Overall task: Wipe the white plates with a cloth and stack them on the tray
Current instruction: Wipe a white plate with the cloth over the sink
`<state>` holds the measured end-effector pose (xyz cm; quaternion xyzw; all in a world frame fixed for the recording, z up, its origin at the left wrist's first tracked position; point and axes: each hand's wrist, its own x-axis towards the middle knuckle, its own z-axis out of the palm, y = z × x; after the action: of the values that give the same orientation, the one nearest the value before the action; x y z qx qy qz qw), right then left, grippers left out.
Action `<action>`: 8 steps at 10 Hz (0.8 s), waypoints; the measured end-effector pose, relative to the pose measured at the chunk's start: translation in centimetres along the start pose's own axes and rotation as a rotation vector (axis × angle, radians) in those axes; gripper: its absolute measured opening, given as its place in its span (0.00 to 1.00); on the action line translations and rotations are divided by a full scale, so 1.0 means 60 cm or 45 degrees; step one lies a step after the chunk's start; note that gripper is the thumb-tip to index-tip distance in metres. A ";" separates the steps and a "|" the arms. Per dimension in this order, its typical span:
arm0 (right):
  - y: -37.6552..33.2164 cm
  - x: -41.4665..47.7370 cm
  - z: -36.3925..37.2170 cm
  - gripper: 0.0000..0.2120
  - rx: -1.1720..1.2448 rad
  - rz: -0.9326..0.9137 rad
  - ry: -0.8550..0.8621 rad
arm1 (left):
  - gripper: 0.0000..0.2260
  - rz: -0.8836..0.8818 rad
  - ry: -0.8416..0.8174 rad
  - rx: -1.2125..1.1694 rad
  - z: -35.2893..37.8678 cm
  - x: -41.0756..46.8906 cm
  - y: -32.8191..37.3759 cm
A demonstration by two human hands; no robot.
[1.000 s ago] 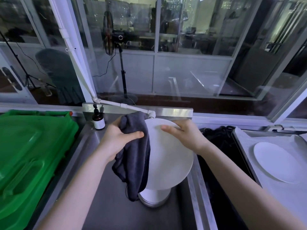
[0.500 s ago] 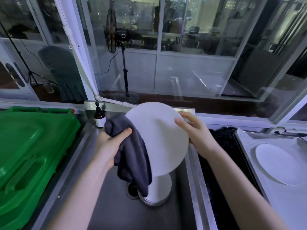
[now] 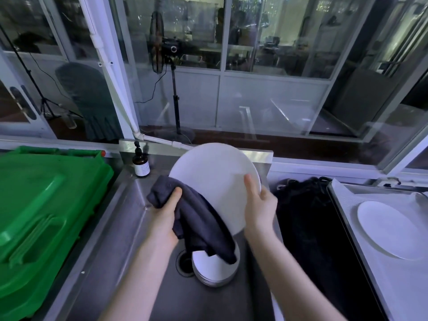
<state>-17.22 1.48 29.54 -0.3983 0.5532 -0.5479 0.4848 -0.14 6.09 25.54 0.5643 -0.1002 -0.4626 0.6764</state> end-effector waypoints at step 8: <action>-0.006 0.014 -0.004 0.25 0.000 0.099 -0.037 | 0.02 0.152 -0.170 -0.525 -0.029 -0.018 -0.012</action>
<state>-17.64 0.71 29.81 -0.3843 0.5612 -0.5229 0.5138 0.05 8.13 24.77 0.3752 -0.0811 -0.4689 0.7955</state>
